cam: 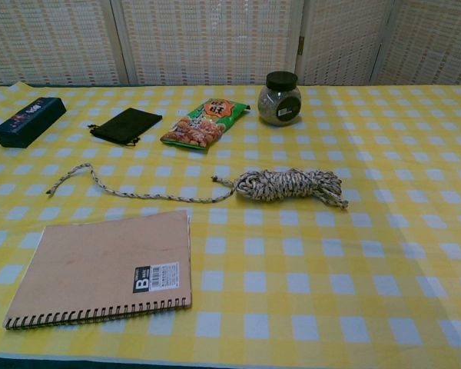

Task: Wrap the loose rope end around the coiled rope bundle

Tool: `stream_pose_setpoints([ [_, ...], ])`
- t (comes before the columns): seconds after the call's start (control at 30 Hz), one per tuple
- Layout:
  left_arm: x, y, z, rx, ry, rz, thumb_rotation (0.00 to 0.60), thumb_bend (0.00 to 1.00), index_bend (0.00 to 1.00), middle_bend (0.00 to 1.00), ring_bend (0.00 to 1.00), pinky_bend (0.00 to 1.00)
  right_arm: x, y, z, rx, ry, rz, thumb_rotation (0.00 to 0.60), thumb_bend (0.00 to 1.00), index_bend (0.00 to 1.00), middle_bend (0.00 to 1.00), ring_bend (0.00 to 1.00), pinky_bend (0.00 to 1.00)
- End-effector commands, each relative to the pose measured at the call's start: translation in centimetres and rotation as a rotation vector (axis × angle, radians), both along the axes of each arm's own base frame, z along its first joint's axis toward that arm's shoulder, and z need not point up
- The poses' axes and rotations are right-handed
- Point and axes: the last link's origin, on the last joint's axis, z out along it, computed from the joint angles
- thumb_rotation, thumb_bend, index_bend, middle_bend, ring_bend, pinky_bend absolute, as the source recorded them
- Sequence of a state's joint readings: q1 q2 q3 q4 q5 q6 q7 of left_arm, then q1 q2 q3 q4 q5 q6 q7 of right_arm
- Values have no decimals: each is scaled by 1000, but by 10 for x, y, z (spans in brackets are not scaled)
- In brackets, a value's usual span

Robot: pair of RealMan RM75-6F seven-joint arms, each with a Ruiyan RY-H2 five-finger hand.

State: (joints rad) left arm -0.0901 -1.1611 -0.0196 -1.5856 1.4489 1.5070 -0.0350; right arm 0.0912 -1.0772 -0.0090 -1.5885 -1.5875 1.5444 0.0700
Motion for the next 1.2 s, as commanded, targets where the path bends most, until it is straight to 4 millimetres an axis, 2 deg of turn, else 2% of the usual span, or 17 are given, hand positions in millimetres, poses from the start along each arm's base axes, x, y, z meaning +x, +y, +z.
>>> stream_pose_setpoints([
  [0.03, 0, 0, 0, 1, 1, 1, 600, 357, 179, 153, 143, 163, 0, 0, -1, 2, 0, 2, 600, 525, 74, 173, 250, 115],
  [0.33, -1, -1, 4, 15, -3, 0, 600, 357, 181, 153, 143, 163, 5, -2, -5, 23, 10, 25, 600, 525, 75, 173, 251, 117],
  [0.47, -1, -2, 5, 14, -1, 1, 600, 357, 183, 153, 143, 163, 13, -11, -13, 65, 32, 33, 600, 526, 75, 173, 251, 127],
  [0.57, 0, -1, 6, 17, -4, -4, 600, 357, 183, 153, 143, 163, 25, -25, -25, 116, 50, 44, 600, 525, 67, 171, 251, 133],
  [0.93, 0, -4, 8, 13, -17, -5, 600, 357, 187, 153, 140, 158, 83, -97, -96, 292, 79, 73, 600, 521, 10, 134, 216, 133],
  [1.03, 1, -4, 9, 9, -20, -7, 600, 349, 188, 153, 138, 156, 97, -118, -118, 340, 84, 67, 600, 414, 0, 83, 175, 133],
  [1.1, 2, -4, 10, 7, -24, -10, 600, 333, 188, 153, 137, 154, 107, -129, -134, 369, 103, 71, 600, 301, 0, 47, 145, 133],
  [1.2, 2, -5, 12, 8, -19, -9, 600, 316, 188, 153, 136, 152, 123, -140, -157, 405, 120, 88, 600, 238, 0, 32, 136, 132],
])
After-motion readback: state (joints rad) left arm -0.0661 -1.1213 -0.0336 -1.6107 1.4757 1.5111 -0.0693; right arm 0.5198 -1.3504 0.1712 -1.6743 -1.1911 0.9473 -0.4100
